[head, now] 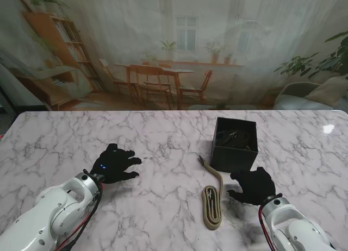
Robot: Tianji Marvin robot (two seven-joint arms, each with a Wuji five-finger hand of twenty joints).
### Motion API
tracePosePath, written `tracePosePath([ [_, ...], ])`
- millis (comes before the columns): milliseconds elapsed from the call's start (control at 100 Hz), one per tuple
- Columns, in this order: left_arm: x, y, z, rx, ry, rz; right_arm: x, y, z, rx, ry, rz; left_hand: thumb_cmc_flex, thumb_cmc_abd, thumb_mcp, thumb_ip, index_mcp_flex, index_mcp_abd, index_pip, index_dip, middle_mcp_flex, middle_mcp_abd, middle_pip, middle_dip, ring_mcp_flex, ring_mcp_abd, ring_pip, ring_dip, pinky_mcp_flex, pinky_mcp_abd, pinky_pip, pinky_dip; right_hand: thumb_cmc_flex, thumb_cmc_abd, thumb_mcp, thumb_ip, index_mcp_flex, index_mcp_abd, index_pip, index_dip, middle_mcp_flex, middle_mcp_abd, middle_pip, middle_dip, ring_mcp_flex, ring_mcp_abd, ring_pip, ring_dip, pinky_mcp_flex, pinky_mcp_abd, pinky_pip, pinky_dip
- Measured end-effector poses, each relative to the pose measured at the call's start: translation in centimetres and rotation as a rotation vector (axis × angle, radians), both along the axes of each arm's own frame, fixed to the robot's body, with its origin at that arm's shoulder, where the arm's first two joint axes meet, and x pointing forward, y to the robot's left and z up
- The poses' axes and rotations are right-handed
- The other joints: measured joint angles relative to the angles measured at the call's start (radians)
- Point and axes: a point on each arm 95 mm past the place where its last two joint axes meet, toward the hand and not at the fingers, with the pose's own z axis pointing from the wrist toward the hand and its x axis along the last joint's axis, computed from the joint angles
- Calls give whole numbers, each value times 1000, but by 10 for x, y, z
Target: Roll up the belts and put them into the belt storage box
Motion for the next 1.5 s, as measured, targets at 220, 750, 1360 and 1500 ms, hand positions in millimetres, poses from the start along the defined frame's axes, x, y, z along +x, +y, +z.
tracePosePath([
  [220, 0, 0, 0, -1, 2, 0, 16, 17, -6, 41, 13, -69, 0, 0, 0, 0, 0, 0, 0, 0, 0, 0, 0, 0, 0, 0, 0, 0, 0, 0, 0, 0, 0, 0, -51, 0, 101, -1, 4, 38, 3, 12, 0, 0, 0, 2, 0, 0, 0, 7, 9, 1],
  [750, 0, 0, -1, 0, 2, -3, 35, 41, -21, 47, 91, -161, 0, 0, 0, 0, 0, 0, 0, 0, 0, 0, 0, 0, 0, 0, 0, 0, 0, 0, 0, 0, 54, -54, 108, -1, 232, -13, 15, 76, 130, 13, 22, 5, 57, 12, 50, 1, 54, 8, 56, 12],
  [1360, 0, 0, -1, 1, 5, -4, 43, 62, -22, 92, 127, -56, 0, 11, 3, 0, 0, 0, 0, 0, 0, 0, 0, 0, 0, 0, 0, 0, 0, 0, 0, 0, 296, -156, 234, -140, 165, -223, 300, -162, 213, -24, 43, 27, 105, -6, 91, 12, 56, 9, 70, 12],
  [1500, 0, 0, -1, 0, 4, -3, 43, 66, -19, 119, 146, 36, 0, 11, 3, 0, 0, 0, 0, 0, 0, 0, 0, 0, 0, 0, 0, 0, 0, 0, 0, 0, 296, -136, 234, -141, 153, -260, 261, -162, 124, -25, -2, 24, -9, -18, 11, -8, -40, 10, -6, -2],
])
